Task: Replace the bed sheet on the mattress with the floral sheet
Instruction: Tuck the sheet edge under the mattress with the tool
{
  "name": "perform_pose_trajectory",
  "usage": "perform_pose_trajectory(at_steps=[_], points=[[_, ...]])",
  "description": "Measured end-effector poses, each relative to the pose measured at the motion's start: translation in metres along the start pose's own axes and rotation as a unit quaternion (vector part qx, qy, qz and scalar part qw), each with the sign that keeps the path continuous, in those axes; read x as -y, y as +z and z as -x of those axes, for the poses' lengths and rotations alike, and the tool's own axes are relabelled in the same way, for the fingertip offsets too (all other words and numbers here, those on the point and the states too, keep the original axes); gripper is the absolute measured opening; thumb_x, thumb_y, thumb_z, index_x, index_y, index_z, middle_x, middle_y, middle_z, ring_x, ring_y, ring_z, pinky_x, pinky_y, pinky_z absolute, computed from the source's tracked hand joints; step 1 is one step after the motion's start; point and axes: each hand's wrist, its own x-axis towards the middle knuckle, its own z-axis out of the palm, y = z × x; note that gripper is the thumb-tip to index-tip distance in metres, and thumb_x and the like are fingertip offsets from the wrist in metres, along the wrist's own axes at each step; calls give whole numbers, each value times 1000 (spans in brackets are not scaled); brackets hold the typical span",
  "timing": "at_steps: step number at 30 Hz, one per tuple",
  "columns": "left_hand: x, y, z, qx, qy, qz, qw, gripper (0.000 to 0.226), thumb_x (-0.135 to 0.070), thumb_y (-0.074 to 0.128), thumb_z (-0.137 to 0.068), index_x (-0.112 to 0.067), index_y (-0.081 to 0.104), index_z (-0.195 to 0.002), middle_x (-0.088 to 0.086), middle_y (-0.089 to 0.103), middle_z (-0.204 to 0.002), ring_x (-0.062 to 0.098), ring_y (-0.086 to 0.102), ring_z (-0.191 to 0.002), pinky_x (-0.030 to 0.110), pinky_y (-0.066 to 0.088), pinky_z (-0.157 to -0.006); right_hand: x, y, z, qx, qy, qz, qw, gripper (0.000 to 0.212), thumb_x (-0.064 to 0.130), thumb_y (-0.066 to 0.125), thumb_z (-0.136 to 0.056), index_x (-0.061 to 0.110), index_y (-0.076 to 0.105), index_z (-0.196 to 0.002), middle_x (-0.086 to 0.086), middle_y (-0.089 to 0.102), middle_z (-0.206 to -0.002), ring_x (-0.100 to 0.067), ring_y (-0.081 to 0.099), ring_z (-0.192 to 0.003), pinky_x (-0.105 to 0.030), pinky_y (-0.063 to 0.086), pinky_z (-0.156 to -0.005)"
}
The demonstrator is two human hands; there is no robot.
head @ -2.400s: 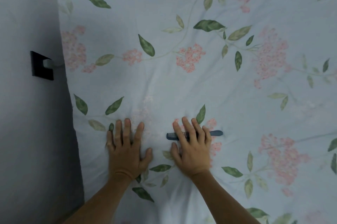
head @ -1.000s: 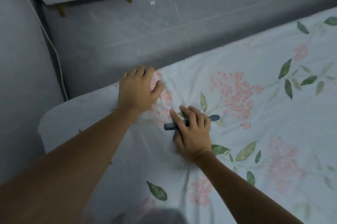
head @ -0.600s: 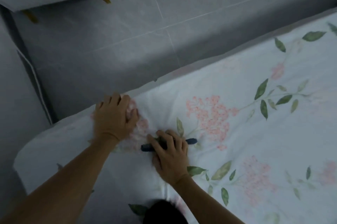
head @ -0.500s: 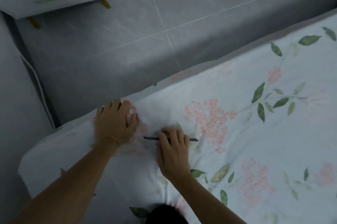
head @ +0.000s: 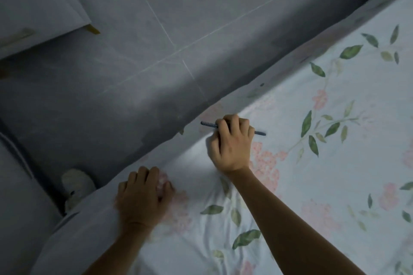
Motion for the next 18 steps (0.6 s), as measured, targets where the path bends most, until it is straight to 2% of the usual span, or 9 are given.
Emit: perform_pose_trajectory(at_steps=[2, 5, 8, 10, 12, 14, 16, 18], points=[[-2, -9, -2, 19, 1, 16, 1000, 34, -50, 45, -90, -19, 56, -87, 5, 54, -80, 30, 51, -73, 38, 36, -61, 3, -1, -4, 22, 11, 18, 1000, 27, 32, 56, -81, 13, 62, -99, -7, 56, -113, -31, 45, -95, -45, 35, -79], [2, -19, -16, 43, 11, 60, 997, 46, -59, 42, -101, -21, 56, -80, 0, 54, -71, 23, 53, -65, 33, 37, -54, 10, -5, -13, 68, 36, 36, 996, 30, 35, 50, -82, 14, 60, -100, -8, 55, -113, -31, 44, -95, -46, 36, -80], [8, -31, -35, 117, 44, 85, 988, 59, -72, 32, -102, -26, 57, -75, -7, 57, -65, 13, 55, -59, 29, 40, -49, 11, -5, -11, 71, 39, 47, 996, 33, 36, 48, -84, 12, 61, -102, -10, 55, -115, -32, 45, -94, -45, 35, -81], [9, -34, -48, 162, 63, 85, 981, 67, -78, 21, -99, -29, 57, -72, -6, 61, -64, 11, 57, -56, 26, 37, -51, 9, -4, -9, 71, 30, 49, 996, 34, 37, 47, -86, 12, 62, -104, -11, 56, -116, -32, 45, -95, -45, 34, -82], [11, -33, -64, 200, 78, 72, 974, 77, -85, 15, -93, -26, 62, -75, -3, 70, -72, 16, 67, -67, 30, 42, -57, 5, 0, -12, 76, 29, 47, 996, 36, 38, 46, -87, 13, 63, -106, -12, 56, -116, -32, 45, -96, -45, 34, -83], [11, -37, -80, 255, 85, 69, 961, 85, -93, 12, -85, -24, 61, -76, -1, 71, -76, 18, 68, -74, 34, 47, -64, 2, 4, -10, 86, 25, 45, 995, 36, 39, 46, -88, 13, 63, -106, -12, 56, -115, -32, 45, -96, -46, 35, -83], [2, -54, -104, 329, 83, 66, 938, 75, -91, 31, -84, -22, 54, -72, -2, 63, -69, 14, 62, -67, 36, 46, -65, 0, 5, -9, 90, 25, 49, 994, 34, 39, 50, -87, 14, 64, -105, -12, 57, -114, -33, 46, -96, -47, 36, -82], [-7, -67, -132, 391, 90, 43, 915, 60, -81, 48, -80, -22, 47, -70, -4, 54, -63, 14, 59, -67, 36, 48, -67, -2, 7, -8, 111, 35, 53, 992, 33, 38, 55, -86, 14, 65, -106, -14, 59, -112, -35, 46, -97, -48, 38, -81]])
